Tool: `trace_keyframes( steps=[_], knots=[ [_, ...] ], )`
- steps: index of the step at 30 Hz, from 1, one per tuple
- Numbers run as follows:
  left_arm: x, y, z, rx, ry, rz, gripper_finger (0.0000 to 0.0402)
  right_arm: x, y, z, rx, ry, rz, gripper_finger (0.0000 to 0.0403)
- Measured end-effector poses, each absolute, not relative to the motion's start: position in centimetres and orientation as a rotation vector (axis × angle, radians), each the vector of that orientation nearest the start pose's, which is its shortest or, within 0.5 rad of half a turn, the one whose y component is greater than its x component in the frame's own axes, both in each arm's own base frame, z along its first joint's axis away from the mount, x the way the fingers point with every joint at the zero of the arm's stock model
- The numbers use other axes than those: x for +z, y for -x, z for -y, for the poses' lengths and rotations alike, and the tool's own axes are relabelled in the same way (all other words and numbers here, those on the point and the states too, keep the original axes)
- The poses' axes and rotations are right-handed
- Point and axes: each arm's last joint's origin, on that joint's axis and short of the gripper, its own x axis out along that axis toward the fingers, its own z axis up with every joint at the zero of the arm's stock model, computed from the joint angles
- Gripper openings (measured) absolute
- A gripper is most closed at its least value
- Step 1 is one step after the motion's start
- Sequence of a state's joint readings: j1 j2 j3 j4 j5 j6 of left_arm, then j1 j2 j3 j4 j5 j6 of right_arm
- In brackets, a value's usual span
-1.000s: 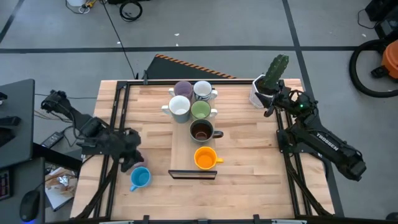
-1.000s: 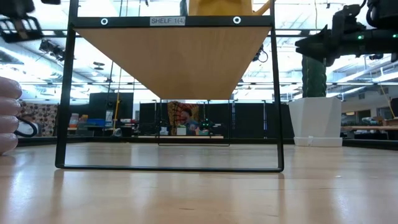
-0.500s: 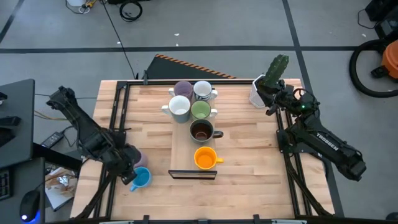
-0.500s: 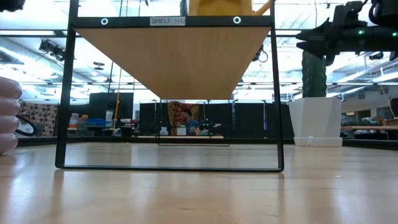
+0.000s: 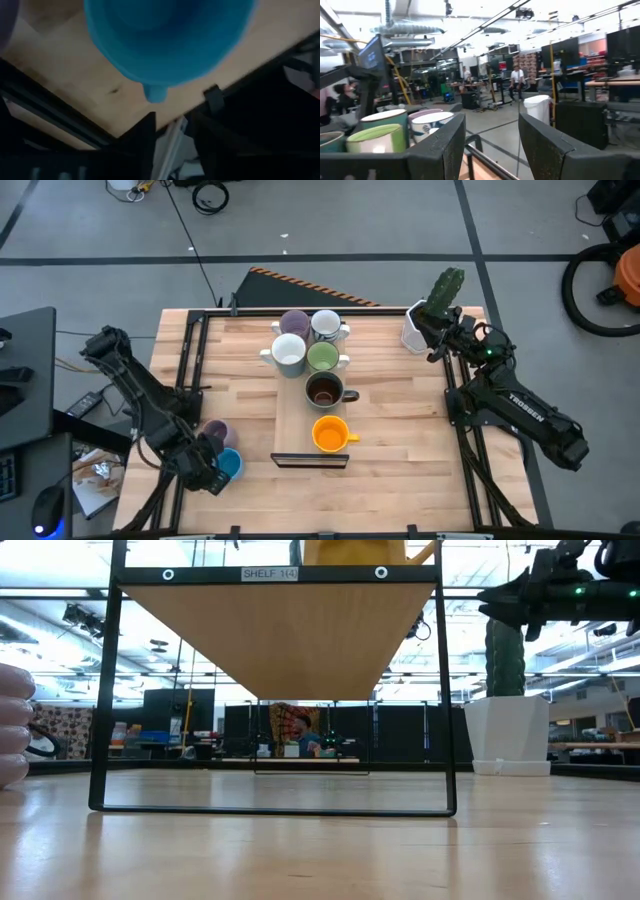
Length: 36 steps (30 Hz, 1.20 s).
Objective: Place coffee mugs
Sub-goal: Put the blue mug on the shelf
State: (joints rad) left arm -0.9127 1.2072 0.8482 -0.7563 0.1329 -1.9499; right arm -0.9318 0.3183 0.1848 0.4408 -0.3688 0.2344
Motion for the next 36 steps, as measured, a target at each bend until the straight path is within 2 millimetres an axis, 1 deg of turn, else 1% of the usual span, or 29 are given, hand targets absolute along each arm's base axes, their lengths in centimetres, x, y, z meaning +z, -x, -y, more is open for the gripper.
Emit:
trace_keyframes(
  steps=[3,6,9,12,16,20,27,32,34,36],
  knots=[
    [22.3,-13.5,18.0,0.440,1.123,-1.476,0.0165,24.2,-7.4,8.3,-0.534,-0.039,0.313,0.0189],
    [21.5,-13.9,18.5,0.465,1.105,-1.484,0.0187,24.2,-7.4,8.3,-0.534,-0.040,0.313,0.0189],
    [20.8,-14.1,18.8,0.504,1.083,-1.492,0.0194,24.2,-7.4,8.3,-0.533,-0.047,0.315,0.0189],
    [19.9,-14.3,19.1,0.548,1.064,-1.498,0.0191,24.2,-7.4,8.3,-0.532,-0.048,0.316,0.0189],
    [19.1,-14.7,19.5,0.561,1.050,-1.501,0.0180,24.2,-7.4,8.3,-0.532,-0.048,0.316,0.0189],
    [18.7,-15.0,19.6,0.563,1.039,-1.494,0.0162,24.2,-7.4,8.3,-0.532,-0.048,0.317,0.0189],
    [18.6,-15.8,18.9,0.539,0.992,-1.457,0.0109,24.2,-7.4,8.3,-0.532,-0.048,0.317,0.0189],
    [18.7,-16.0,18.5,0.532,0.956,-1.444,0.0066,24.2,-7.4,8.3,-0.532,-0.048,0.317,0.0189],
    [18.7,-16.1,18.4,0.524,0.940,-1.441,0.0055,24.2,-7.4,8.3,-0.532,-0.048,0.317,0.0189],
    [18.7,-16.1,18.4,0.510,0.922,-1.438,0.0054,24.2,-7.4,8.3,-0.532,-0.048,0.317,0.0189]
  ],
)
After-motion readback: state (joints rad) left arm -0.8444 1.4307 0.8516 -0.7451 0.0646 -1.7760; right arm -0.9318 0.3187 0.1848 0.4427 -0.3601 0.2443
